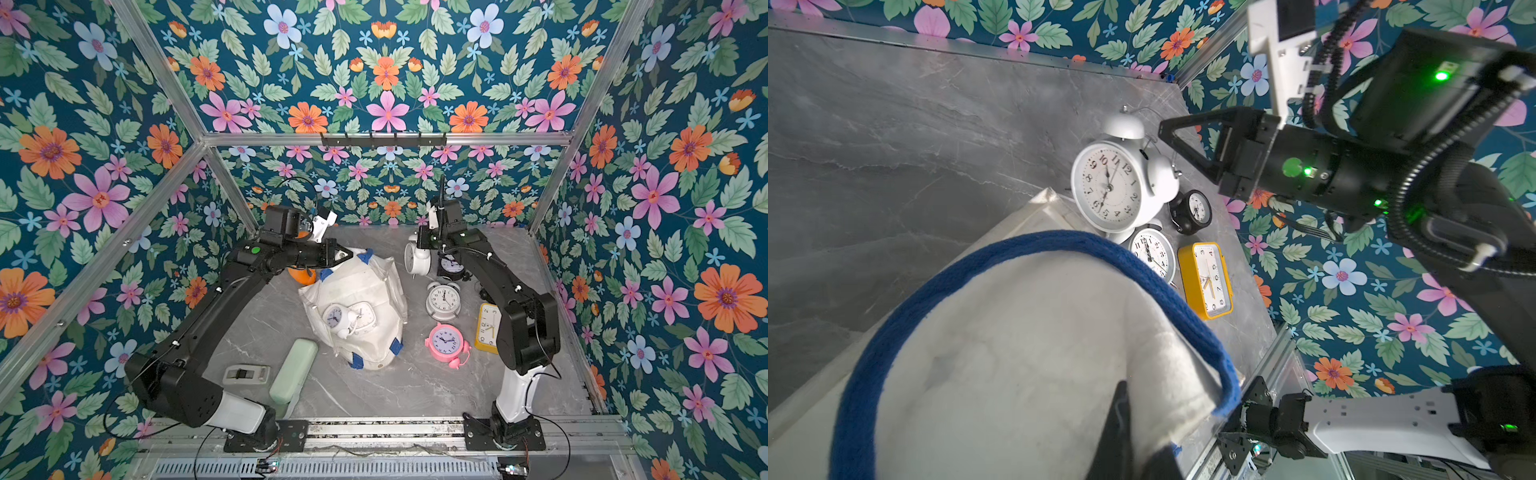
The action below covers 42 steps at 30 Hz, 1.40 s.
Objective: Take the alarm clock out of the canvas bag
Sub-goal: Place the alarm at the center of the board.
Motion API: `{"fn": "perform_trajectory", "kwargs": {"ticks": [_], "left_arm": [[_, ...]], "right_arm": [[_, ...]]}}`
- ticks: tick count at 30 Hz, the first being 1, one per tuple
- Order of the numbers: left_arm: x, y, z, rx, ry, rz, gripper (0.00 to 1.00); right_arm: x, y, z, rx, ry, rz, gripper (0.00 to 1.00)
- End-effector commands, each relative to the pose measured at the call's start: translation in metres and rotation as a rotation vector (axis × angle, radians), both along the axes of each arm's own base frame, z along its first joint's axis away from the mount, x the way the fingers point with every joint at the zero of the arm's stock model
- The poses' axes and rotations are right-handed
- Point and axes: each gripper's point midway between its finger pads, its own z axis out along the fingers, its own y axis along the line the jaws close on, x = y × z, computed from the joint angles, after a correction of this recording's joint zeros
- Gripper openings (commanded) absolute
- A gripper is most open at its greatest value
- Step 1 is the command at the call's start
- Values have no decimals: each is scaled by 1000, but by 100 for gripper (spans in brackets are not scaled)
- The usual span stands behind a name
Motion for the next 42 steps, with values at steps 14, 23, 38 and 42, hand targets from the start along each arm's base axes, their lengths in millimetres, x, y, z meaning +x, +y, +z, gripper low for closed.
{"fn": "perform_trajectory", "kwargs": {"ticks": [14, 23, 38, 42], "left_arm": [[6, 1, 15, -6, -55, 7, 0], [5, 1, 18, -8, -63, 3, 0], [5, 1, 14, -5, -58, -1, 0], [5, 1, 14, -3, -58, -1, 0]], "right_arm": [[32, 40, -32, 131, 51, 25, 0], [38, 36, -62, 78, 101, 3, 0], [37, -9, -98, -102, 137, -51, 0], [37, -22, -110, -128, 148, -65, 0]]}}
